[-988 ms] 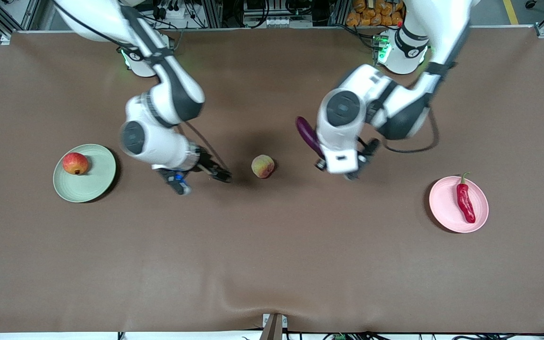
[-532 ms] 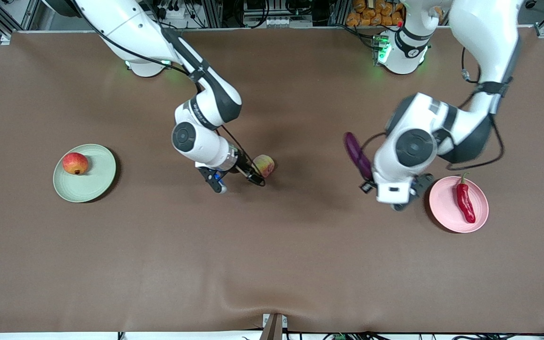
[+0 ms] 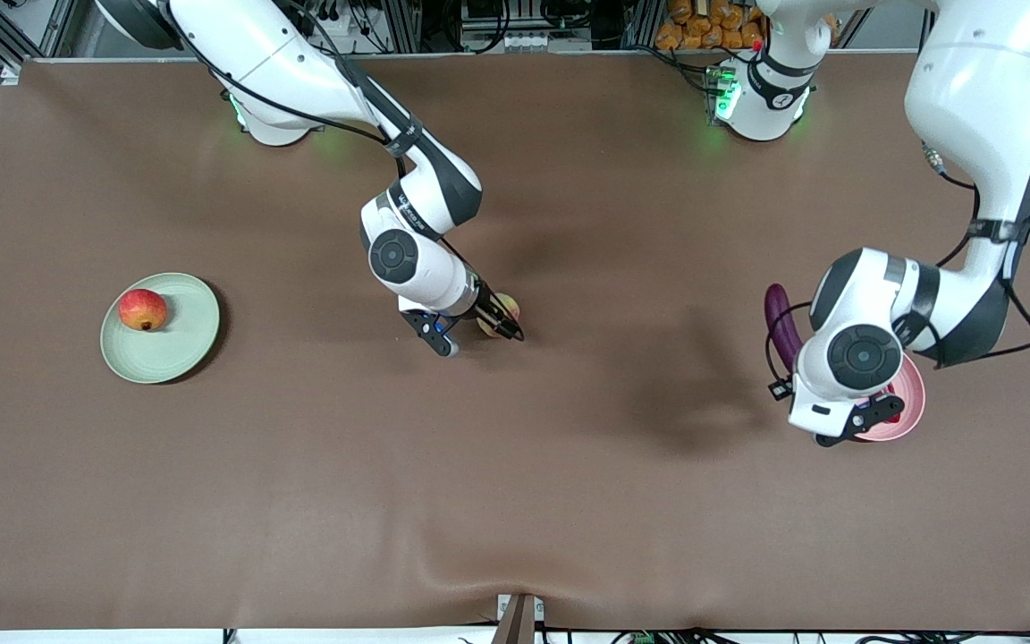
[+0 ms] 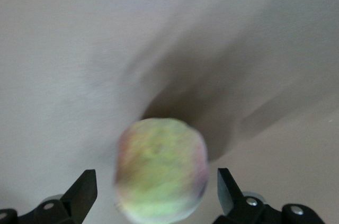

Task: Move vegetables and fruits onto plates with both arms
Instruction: 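Grasp the peach with the right gripper while the left gripper carries the eggplant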

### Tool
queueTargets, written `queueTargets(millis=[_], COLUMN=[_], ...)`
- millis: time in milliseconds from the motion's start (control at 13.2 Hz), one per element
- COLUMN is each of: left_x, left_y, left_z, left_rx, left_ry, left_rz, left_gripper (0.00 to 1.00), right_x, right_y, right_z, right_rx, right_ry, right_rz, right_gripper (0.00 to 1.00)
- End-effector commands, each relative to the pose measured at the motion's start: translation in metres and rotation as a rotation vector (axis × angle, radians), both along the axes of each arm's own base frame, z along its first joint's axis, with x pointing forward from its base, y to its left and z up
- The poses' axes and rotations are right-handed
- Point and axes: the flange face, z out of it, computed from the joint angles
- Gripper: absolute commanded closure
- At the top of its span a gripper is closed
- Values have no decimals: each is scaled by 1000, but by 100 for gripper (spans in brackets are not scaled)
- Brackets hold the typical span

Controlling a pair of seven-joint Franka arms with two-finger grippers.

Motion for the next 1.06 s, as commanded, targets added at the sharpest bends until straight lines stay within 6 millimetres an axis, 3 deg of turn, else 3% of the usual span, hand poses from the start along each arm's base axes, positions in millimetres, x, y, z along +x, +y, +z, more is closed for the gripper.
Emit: queueTargets(millis=[0,76,152,228,380,456,532,684,760,988], left_x=[9,12,14,17,24,29,34,39,39,36], left_y=[14,29,40,53,73,79,85,89,89,106], left_z=[-5,-9,-12,-19,-26,-29,-34,-41,-43,-56], left_rx=[27,37,40,43,44,35,16,11,15,44], left_ry=[0,4,1,-1,-31,-59,-82,-98,-95,-75], left_rz=[-64,-79,-103,-120,-146,-153,-146,-157,-165,-160], left_gripper=[100,100,100,100,100,100,100,100,100,100], right_x=[-9,-8,-7,-3,7,12,21,31,43,50], right_y=[6,7,7,4,-4,-18,-33,-77,-111,-180], right_z=[-12,-11,-9,-8,0,3,22,52,68,97], right_rx=[-43,-43,-48,-60,-96,-139,-196,-254,-236,-170], right_ry=[-10,-15,-14,-32,-73,-34,-10,64,59,39], right_rz=[13,7,-14,2,51,72,148,275,315,465], right_gripper=[0,50,83,100,100,100,100,100,100,100])
